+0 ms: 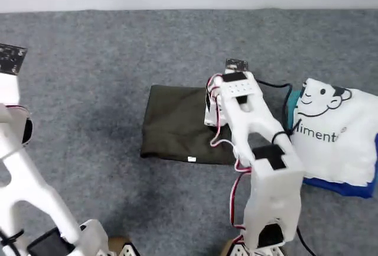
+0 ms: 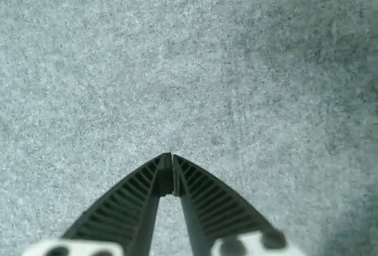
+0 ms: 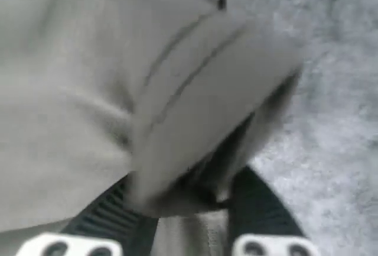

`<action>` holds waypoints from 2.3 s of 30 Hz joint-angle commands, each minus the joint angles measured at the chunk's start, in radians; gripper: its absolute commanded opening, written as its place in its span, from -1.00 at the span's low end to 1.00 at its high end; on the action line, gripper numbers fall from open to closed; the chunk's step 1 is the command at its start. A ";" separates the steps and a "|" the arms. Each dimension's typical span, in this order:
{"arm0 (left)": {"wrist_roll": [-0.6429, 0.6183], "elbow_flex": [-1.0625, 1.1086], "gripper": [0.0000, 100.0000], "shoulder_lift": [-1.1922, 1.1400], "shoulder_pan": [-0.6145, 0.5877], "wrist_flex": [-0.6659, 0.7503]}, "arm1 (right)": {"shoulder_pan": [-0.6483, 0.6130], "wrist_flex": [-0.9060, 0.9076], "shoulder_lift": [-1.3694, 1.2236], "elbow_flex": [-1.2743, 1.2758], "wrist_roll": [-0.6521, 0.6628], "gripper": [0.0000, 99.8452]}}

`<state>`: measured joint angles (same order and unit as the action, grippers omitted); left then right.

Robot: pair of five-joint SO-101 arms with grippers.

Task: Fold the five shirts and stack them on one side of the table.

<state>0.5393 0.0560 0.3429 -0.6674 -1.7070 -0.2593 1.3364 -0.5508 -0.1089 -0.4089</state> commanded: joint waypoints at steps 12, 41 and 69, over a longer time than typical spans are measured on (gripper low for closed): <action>0.009 -0.002 -0.99 0.034 -0.002 0.020 | 0.024 0.254 -0.136 -0.394 0.402 -0.98; 0.008 -0.002 -0.99 0.041 -0.006 -0.023 | 0.143 -0.223 -0.068 -0.555 0.899 -0.42; 0.008 -0.002 -0.99 0.043 -0.006 -0.023 | -0.076 0.239 0.068 -0.554 -0.318 -0.16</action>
<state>0.5409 0.0560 0.3491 -0.6674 -1.7192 -0.3314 1.5942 -0.4542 -0.6030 -0.6605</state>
